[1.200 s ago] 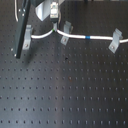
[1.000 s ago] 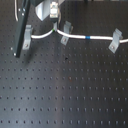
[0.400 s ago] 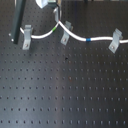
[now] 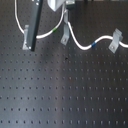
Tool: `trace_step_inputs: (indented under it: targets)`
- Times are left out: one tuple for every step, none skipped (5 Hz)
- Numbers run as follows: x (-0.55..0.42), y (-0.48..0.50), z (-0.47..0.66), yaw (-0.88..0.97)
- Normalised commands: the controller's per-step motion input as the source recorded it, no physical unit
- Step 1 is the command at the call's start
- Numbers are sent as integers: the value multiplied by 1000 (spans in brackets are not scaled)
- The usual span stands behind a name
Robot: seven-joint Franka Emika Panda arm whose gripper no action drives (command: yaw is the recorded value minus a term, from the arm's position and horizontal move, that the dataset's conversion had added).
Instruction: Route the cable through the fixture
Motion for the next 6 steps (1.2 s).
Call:
trace_step_inputs:
  targets:
    - [-220,-260,-58,-160]
    - [-118,21,-37,0]
    - [-244,-41,4,0]
    - [-276,-32,4,-31]
    - [-87,-43,2,-257]
    - [-63,-97,2,-403]
